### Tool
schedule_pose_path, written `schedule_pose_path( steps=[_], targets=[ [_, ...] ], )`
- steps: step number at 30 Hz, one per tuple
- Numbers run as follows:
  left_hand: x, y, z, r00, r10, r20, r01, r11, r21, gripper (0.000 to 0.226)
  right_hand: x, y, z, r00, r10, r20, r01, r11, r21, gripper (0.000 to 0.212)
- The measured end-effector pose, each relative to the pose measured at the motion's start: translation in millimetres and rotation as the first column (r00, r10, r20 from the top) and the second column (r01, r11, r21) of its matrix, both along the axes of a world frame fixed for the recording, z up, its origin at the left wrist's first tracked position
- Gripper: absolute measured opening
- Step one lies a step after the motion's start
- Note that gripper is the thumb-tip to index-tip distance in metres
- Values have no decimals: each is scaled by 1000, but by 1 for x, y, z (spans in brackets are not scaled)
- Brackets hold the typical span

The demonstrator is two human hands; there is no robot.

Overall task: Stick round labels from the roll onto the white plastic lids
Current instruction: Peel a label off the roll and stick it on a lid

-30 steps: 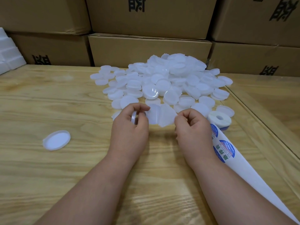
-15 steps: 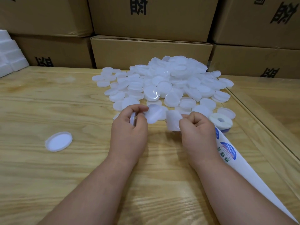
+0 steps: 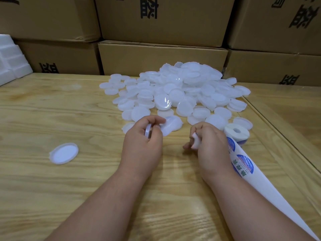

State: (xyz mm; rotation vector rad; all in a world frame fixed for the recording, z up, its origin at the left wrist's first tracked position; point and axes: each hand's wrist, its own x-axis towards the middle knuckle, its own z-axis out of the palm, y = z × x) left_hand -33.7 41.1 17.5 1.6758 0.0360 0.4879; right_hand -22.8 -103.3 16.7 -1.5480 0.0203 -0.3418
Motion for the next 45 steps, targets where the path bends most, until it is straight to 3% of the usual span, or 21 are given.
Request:
schedule_pose_path(
  steps=[4,10,15,21,25,28,32,37,41,45],
  targets=[
    [0,0,0,1000,-5,2,5,1000,-8,30,-2,3,-5,1000,3,9,-2,995,-102,51],
    [1,1,1,998,-57,-39,56,998,-22,31,-4,5,-3,989,133,61,-131,991,-36,27],
    [2,2,-1,992,-102,-72,100,995,-22,32,-4,5,-4,986,54,161,-20,979,-204,30],
    [3,4,-3,992,-113,-57,111,993,-35,30,-3,5,-4,991,16,131,13,976,-219,15],
    [4,7,0,985,-167,-43,156,968,-195,17,-5,6,0,990,-4,139,34,976,-216,13],
    [5,12,2,971,-239,20,232,911,-341,30,-8,7,1,993,-2,119,27,978,-208,11],
    [2,18,5,943,-328,51,306,800,-517,28,-11,7,4,997,28,77,-21,995,-95,11],
    [5,15,6,916,-400,6,307,695,-650,23,-10,7,5,982,185,-28,-183,980,77,30],
    [6,9,4,882,-472,-18,354,685,-637,30,-16,11,8,945,305,-115,-311,950,-38,18],
    [9,8,3,880,-472,-52,318,666,-675,36,-16,11,8,946,292,-142,-312,938,-148,20]
  ],
)
